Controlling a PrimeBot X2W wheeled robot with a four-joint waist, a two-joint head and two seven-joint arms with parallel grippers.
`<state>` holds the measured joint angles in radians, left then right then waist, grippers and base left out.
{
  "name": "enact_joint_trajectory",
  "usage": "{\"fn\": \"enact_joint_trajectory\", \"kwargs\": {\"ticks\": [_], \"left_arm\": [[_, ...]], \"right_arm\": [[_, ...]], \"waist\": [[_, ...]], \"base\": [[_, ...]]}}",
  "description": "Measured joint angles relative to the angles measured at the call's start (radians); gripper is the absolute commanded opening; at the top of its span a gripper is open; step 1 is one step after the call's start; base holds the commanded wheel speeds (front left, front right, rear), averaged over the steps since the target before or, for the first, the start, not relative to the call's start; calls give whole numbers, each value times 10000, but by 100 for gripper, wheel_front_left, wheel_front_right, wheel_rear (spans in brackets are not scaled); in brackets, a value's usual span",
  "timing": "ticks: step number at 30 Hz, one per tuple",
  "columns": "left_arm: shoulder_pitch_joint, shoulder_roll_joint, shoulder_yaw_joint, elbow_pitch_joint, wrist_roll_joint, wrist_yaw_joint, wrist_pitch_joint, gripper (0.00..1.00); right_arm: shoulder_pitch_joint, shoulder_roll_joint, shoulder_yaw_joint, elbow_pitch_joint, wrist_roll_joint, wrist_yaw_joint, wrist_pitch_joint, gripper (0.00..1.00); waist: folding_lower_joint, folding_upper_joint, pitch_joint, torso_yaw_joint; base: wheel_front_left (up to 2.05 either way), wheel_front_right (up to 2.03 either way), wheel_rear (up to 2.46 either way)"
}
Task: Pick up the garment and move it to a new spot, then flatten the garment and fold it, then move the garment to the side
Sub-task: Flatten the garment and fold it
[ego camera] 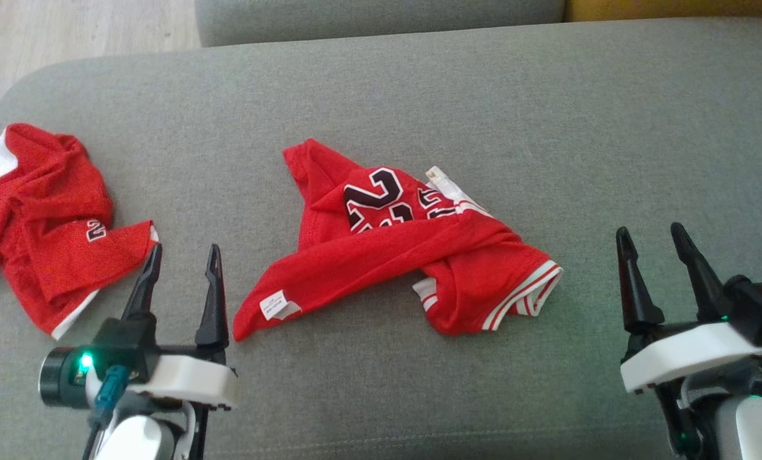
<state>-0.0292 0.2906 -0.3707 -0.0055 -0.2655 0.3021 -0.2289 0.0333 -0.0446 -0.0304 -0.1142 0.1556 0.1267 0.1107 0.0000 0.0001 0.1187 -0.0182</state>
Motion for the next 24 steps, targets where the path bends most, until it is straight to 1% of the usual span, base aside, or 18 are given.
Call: {"fn": "enact_joint_trajectory", "kwargs": {"ticks": [4, 8, 13, 16, 19, 20, 24], "left_arm": [[-1, 38, -31, -10, 2, 2, 71, 100], [-4, 40, -81, -48, 23, 4, 121, 100], [-194, 33, -184, -104, 90, 13, 157, 100], [-468, 19, -311, -105, 92, -31, 153, 100], [-700, -46, -376, -98, 92, -56, 140, 100], [-779, -58, -385, -79, 92, -127, 113, 100], [-1092, -109, -412, 29, 105, -213, 58, 100]], "right_arm": [[0, 0, 31, 0, 0, 0, 19, 100], [0, 0, 280, 73, -54, 0, 230, 100], [-59, -58, 639, 723, -40, 0, 819, 100], [-356, -395, 913, 1181, 198, 0, 1064, 100], [-1079, -832, 1174, 1624, 481, 0, 1317, 100], [-1336, -995, 1333, 1755, 602, 0, 1440, 100], [-2042, -1563, 2199, 2274, 1396, 0, 2399, 100]], "waist": [[0, 0, -8, 23], [0, 0, 26, 71], [0, 0, 322, 191], [0, 0, 574, 262], [0, 0, 849, 338], [0, 0, 946, 366], [0, 0, 1301, 478]], "base": [[0, 0, 0], [0, 0, 0], [0, 0, 0], [0, 0, 0], [0, 0, 0], [0, 0, 0], [0, 0, 0]]}}
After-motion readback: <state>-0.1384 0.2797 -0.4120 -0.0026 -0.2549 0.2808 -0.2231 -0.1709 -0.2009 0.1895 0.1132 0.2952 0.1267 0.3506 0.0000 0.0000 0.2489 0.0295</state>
